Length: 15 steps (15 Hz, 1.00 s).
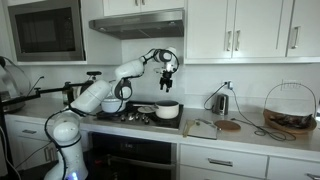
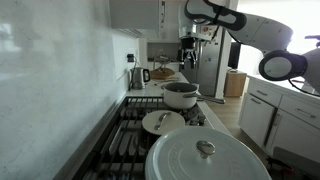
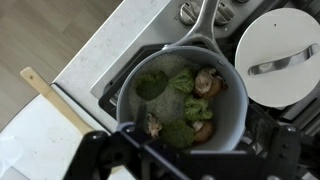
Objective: Put the piece of broccoli in the cream pot
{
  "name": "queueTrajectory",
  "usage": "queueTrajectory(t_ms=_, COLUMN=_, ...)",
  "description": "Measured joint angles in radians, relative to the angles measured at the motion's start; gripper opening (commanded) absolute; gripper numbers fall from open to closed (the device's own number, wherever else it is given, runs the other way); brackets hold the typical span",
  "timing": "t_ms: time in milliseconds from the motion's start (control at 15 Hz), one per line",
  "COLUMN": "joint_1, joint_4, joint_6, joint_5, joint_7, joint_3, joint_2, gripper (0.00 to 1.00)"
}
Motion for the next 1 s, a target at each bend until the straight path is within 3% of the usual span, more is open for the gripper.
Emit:
queueTrajectory(t_ms=467, joint_1=-0.059, joint_4=0.003, joint_6=0.0, joint_5=0.006, joint_7=0.024, joint_3=-0.005, joint_2=-0.113, gripper=1.0)
queueTrajectory(t_ms=1000, joint_1=-0.205, joint_4=0.004, joint_6=-0.001, joint_5=0.083, joint_7=0.021, joint_3=-0.004, joint_2=-0.236, gripper=1.0)
